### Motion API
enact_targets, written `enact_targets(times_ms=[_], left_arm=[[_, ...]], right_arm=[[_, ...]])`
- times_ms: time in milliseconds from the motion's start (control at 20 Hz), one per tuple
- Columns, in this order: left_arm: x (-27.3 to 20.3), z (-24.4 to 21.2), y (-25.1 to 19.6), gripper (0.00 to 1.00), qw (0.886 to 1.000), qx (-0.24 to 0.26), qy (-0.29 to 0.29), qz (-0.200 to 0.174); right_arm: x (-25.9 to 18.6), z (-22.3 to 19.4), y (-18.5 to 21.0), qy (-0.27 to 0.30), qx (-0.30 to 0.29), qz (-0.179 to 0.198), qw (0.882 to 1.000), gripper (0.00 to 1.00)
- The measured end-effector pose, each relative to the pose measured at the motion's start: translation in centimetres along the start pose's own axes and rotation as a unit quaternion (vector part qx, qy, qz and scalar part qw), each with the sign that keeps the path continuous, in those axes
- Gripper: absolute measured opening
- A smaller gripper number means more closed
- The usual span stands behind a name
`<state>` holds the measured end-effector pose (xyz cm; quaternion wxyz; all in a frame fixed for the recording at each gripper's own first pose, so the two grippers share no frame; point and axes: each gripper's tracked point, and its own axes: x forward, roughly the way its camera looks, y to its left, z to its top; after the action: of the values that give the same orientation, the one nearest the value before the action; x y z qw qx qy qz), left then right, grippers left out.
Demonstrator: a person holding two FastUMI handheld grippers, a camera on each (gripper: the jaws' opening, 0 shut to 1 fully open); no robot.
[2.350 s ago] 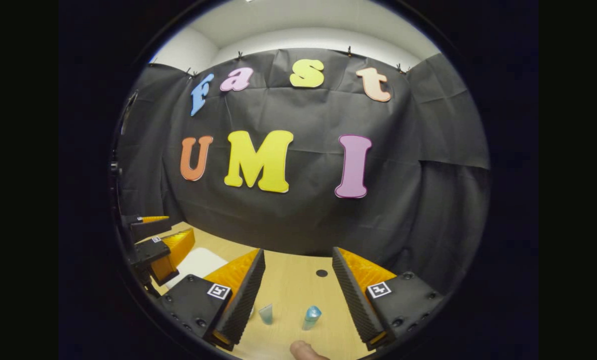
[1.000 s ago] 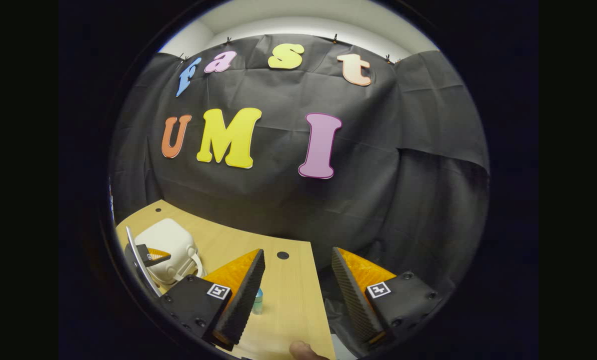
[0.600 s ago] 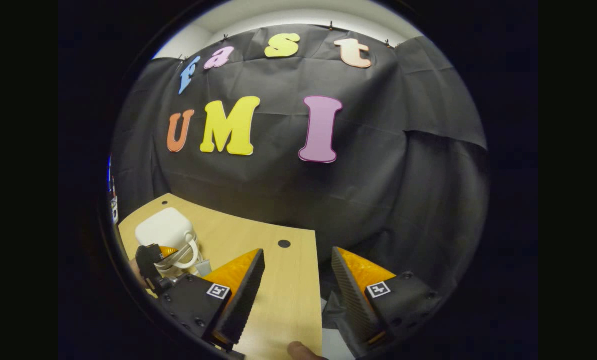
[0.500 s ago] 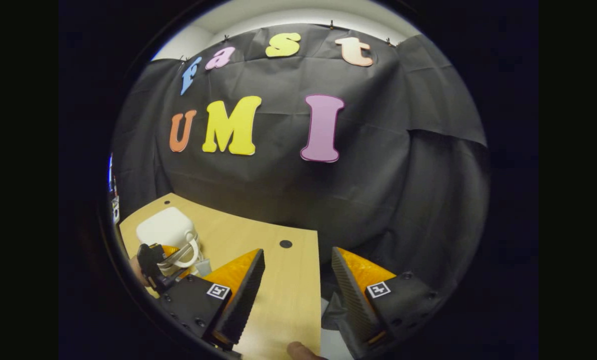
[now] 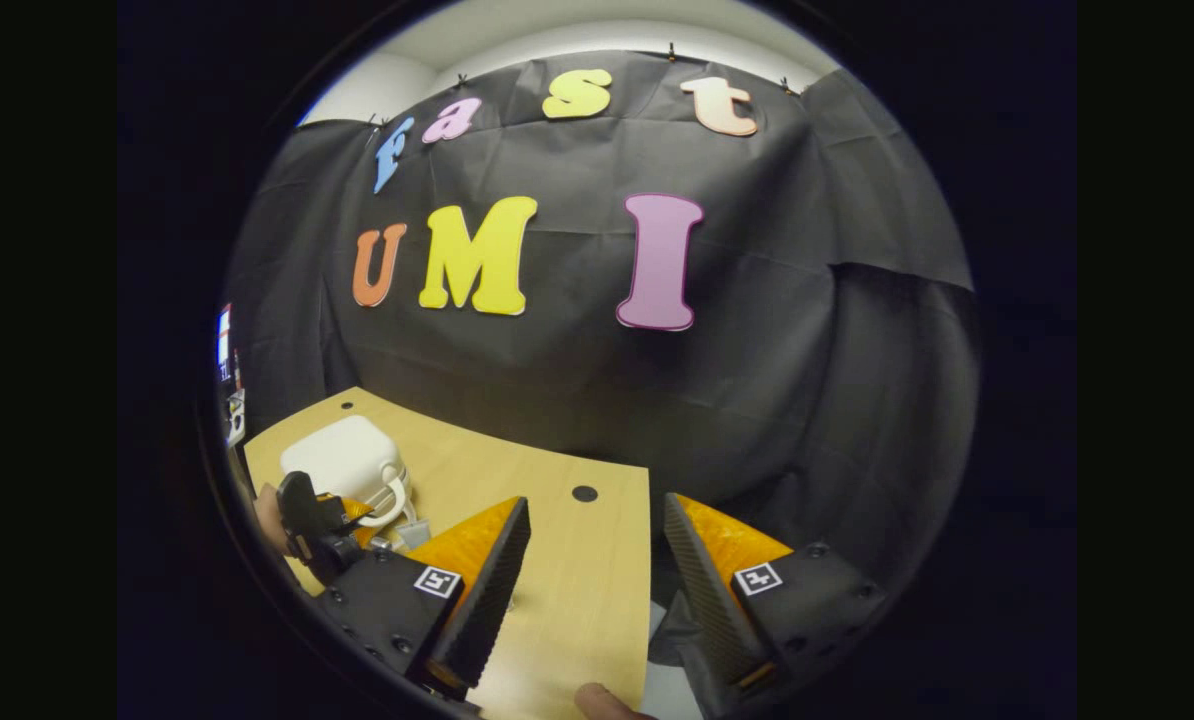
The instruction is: First open the suitcase, pack the skin care products into it, and then close the suitcase.
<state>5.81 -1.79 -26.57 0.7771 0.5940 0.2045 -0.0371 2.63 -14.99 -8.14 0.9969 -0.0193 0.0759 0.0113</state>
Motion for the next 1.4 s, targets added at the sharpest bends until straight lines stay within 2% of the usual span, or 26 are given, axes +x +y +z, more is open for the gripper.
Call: enact_targets(times_ms=[200,450,650,900,1000,1100,1200,1350,1400], left_arm=[[-1.1,0.3,2.3,0.03,0.998,-0.053,-0.025,-0.033],[-3.8,-0.4,10.1,0.03,0.983,-0.165,-0.067,-0.034],[-4.9,-4.6,17.4,0.03,0.963,-0.249,-0.094,-0.047],[-3.8,-15.6,26.1,0.03,0.925,-0.369,-0.086,-0.018],[-2.2,-21.2,27.4,0.03,0.904,-0.422,-0.068,-0.019],[-1.3,-26.0,27.4,0.03,0.876,-0.480,-0.053,-0.024],[-0.1,-29.8,26.4,0.03,0.843,-0.535,-0.039,-0.035],[2.1,-34.7,23.7,0.03,0.780,-0.623,-0.023,-0.052],[2.9,-36.3,22.8,0.03,0.763,-0.644,-0.018,-0.059]], right_arm=[[-0.6,0.3,2.1,0.002,0.000,-0.034,0.999,0.81],[-1.4,2.0,5.9,-0.009,0.006,-0.065,0.998,0.81],[-1.4,3.2,9.8,-0.016,0.003,-0.072,0.997,0.81],[-1.1,3.8,13.9,-0.004,0.010,-0.082,0.997,0.81],[-1.0,3.9,15.0,0.000,0.011,-0.089,0.996,0.81],[-0.7,3.9,15.7,0.004,0.007,-0.098,0.995,0.81],[-0.6,4.3,15.6,0.007,0.008,-0.114,0.993,0.81],[-0.7,4.1,15.4,0.018,0.014,-0.132,0.991,0.81],[-0.8,3.9,15.3,0.024,0.015,-0.137,0.990,0.80]])
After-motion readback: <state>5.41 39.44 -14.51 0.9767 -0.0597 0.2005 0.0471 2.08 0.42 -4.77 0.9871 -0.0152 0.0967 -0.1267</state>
